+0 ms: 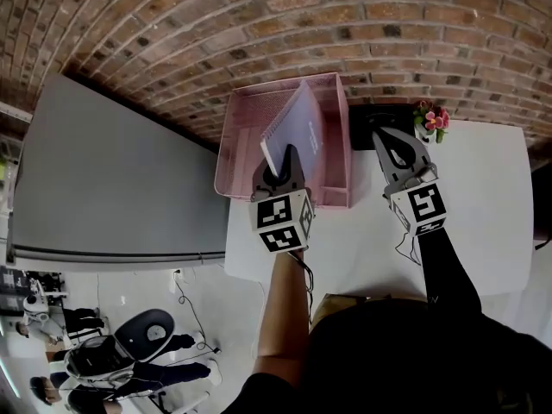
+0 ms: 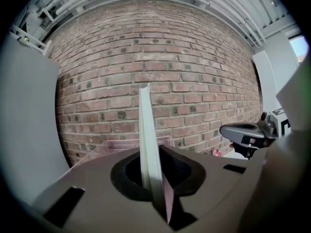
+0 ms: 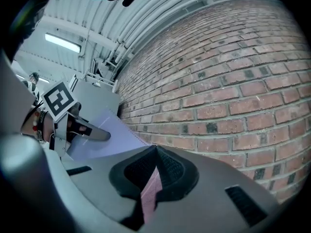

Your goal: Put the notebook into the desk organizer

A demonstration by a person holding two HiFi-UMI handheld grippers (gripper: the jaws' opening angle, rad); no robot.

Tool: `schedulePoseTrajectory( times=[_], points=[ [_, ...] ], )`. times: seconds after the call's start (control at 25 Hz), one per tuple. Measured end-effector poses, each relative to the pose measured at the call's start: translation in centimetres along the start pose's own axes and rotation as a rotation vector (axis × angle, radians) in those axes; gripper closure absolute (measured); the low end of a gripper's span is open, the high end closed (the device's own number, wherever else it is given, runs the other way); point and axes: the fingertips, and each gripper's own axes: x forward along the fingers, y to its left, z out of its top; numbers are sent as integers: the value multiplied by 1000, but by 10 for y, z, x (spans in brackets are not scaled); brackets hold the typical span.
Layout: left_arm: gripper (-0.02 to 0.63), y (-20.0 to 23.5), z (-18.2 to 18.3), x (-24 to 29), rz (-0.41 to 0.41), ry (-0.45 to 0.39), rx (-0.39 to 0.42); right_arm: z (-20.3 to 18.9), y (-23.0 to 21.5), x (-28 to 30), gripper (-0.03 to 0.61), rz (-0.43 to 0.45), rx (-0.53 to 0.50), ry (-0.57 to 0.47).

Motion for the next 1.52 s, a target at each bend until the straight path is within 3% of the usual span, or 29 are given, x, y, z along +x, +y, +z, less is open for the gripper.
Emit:
schedulePoseTrajectory(
  times=[1.2, 1.32, 1.52],
  points=[
    [530, -9, -40, 21, 12, 73, 68, -15, -10, 8, 558, -24, -20, 44],
    [535, -9, -35, 20, 24, 37, 75, -17, -10, 8, 558, -24, -20, 48],
    [572, -9, -16, 18, 53, -39, 160, -17, -11, 7, 558, -22, -24, 51]
  ],
)
